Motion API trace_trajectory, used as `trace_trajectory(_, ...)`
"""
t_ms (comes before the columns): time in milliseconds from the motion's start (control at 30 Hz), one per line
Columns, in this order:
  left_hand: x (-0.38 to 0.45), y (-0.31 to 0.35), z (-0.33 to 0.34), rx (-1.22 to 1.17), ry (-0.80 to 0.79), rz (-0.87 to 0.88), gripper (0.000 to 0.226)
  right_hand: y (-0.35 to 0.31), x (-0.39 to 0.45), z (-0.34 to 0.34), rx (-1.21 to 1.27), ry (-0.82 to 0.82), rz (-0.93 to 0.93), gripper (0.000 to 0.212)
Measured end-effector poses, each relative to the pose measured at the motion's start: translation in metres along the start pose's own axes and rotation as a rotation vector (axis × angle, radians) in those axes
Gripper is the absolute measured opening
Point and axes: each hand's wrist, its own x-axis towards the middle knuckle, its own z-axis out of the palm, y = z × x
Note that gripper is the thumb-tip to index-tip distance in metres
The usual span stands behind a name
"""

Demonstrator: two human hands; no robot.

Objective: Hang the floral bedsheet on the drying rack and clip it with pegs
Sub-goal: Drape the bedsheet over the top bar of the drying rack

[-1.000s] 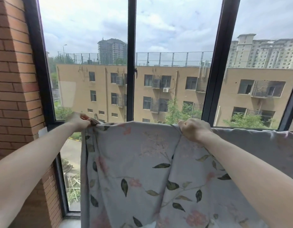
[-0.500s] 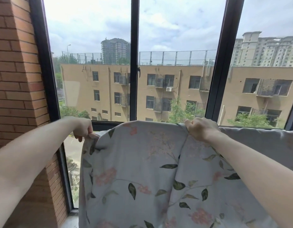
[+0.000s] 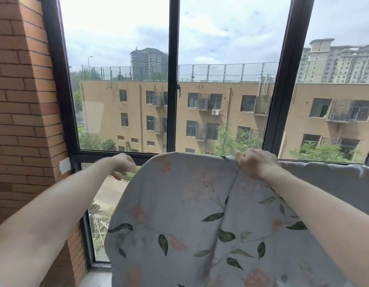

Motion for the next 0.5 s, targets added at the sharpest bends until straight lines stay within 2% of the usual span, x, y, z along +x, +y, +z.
trace_trajectory(67, -0.003, 0.016, 0.0, -0.23, -0.191, 0.115, 0.024, 0.0, 0.002, -0.002, 0.003, -0.003, 0.002, 0.064)
trace_trajectory(167, -0.006, 0.024, 0.014, -0.134, -0.41, 0.175, 0.029, 0.0, 0.002, -0.002, 0.005, -0.008, 0.006, 0.063)
trace_trajectory(267, 0.011, 0.001, 0.037, -0.079, -0.529, 0.141, 0.034, -0.001, 0.001, 0.002, 0.005, 0.005, 0.002, 0.064)
trace_trajectory(400, 0.018, -0.015, 0.051, -0.245, -0.528, 0.101, 0.047, 0.001, 0.001, 0.004, 0.013, 0.026, -0.015, 0.064)
trace_trajectory(500, -0.005, 0.02, 0.035, -0.44, -0.502, 0.251, 0.043, 0.003, 0.001, 0.002, 0.013, 0.043, -0.016, 0.065)
